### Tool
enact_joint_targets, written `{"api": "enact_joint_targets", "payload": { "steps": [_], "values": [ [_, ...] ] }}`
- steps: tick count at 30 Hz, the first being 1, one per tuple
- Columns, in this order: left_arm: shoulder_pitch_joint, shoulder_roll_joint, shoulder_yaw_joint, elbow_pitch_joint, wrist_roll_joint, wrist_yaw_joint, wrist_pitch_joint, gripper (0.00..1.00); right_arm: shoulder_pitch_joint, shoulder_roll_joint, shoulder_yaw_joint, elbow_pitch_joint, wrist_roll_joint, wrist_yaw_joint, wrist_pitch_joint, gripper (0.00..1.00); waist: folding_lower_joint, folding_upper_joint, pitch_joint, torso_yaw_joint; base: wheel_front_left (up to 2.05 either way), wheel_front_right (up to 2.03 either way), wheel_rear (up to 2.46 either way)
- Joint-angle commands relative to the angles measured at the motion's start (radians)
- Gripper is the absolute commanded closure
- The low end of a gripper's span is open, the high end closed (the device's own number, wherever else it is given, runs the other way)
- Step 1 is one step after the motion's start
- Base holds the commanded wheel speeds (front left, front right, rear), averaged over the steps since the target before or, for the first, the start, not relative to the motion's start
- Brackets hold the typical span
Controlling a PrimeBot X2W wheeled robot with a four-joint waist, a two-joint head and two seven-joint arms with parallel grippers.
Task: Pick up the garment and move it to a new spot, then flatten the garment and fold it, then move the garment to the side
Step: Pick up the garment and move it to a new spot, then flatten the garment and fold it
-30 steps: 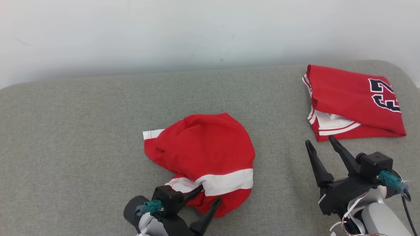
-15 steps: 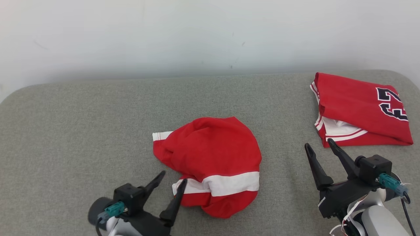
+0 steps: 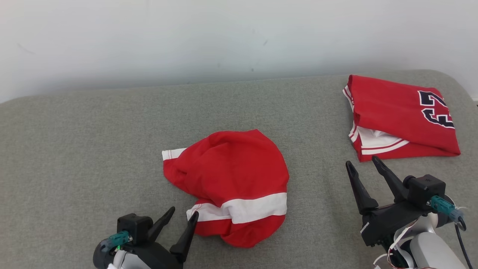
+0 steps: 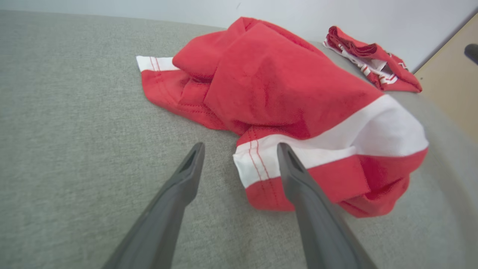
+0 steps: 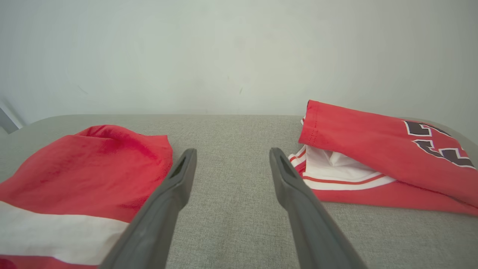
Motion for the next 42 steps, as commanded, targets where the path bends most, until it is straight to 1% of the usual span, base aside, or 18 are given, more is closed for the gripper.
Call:
{"api": "enact_joint_targets", "payload": {
  "steps": [1, 7, 17, 21, 25, 28, 30, 34, 37, 38, 39, 40, 42],
  "values": [
    [-0.009, -0.003, 0.003, 0.010, -0.009, -0.008, -0.006, 0.00, -0.008, -0.001, 0.000, 0.001, 0.005, -0.001, -0.004, 0.00, 0.0000, -0.0001, 0.005, -0.008, 0.00, 0.00, 0.00],
    [-0.024, -0.030, -0.003, 0.109, -0.031, -0.046, 0.001, 0.00, -0.013, -0.002, 0.000, 0.009, 0.006, -0.001, -0.011, 0.00, 0.0000, -0.0001, 0.010, -0.029, 0.00, 0.00, 0.00],
    [-0.048, -0.083, -0.031, 0.206, -0.052, -0.101, 0.016, 0.00, -0.014, -0.002, -0.006, 0.012, 0.000, -0.001, -0.012, 0.00, 0.0000, -0.0001, 0.008, -0.034, 0.00, 0.00, 0.00],
    [-0.058, -0.092, -0.028, 0.212, -0.062, -0.110, 0.008, 0.00, -0.010, 0.000, -0.008, 0.008, -0.003, -0.001, -0.009, 0.00, 0.0000, -0.0001, 0.004, -0.031, 0.00, 0.00, 0.00],
    [-0.061, -0.078, -0.023, 0.195, -0.058, -0.104, 0.003, 0.00, -0.001, -0.001, -0.013, 0.007, -0.004, -0.001, -0.008, 0.00, 0.0000, -0.0001, -0.003, -0.026, 0.00, 0.00, 0.00],
    [-0.050, -0.078, -0.032, 0.174, -0.068, -0.112, 0.027, 0.00, 0.001, -0.001, -0.014, 0.007, -0.004, -0.001, -0.007, 0.00, 0.0000, -0.0001, -0.006, -0.023, 0.00, 0.00, 0.00],
    [-0.041, -0.079, -0.043, 0.157, -0.085, -0.120, 0.062, 0.00, -0.004, 0.003, -0.009, 0.005, -0.005, -0.001, -0.004, 0.00, 0.0000, -0.0001, -0.004, -0.024, 0.00, 0.00, 0.00],
    [-0.047, -0.079, -0.051, 0.169, -0.088, -0.105, 0.096, 0.00, -0.011, 0.001, -0.003, 0.004, -0.003, -0.001, -0.003, 0.00, 0.0000, -0.0001, -0.001, -0.031, 0.00, 0.00, 0.00],
    [-0.047, -0.085, -0.055, 0.177, -0.099, -0.109, 0.109, 0.00, -0.012, -0.003, -0.003, 0.006, -0.001, -0.001, -0.003, 0.00, 0.0000, -0.0001, 0.002, -0.038, 0.00, 0.00, 0.00],
    [-0.048, -0.085, -0.059, 0.180, -0.099, -0.111, 0.110, 0.46, -0.012, -0.004, -0.004, 0.006, 0.000, -0.001, -0.003, 0.00, 0.0000, -0.0001, 0.002, -0.040, 0.00, 0.00, 0.00],
    [-0.049, -0.088, -0.058, 0.181, -0.103, -0.112, 0.108, 0.61, -0.012, -0.006, -0.005, 0.006, 0.001, -0.001, -0.004, 0.00, 0.0000, -0.0001, 0.003, -0.042, 0.00, 0.00, 0.00],
    [-0.048, -0.091, -0.057, 0.183, -0.109, -0.116, 0.107, 1.00, -0.013, -0.007, -0.004, 0.006, 0.002, -0.001, -0.004, 0.00, 0.0000, -0.0001, 0.003, -0.043, 0.00, 0.00, 0.00],
    [-0.048, -0.094, -0.063, 0.189, -0.116, -0.122, 0.112, 1.00, -0.016, -0.009, -0.003, 0.008, 0.005, -0.001, -0.005, 0.00, 0.0000, -0.0001, 0.003, -0.045, 0.00, 0.00, 0.00]
  ]
}}
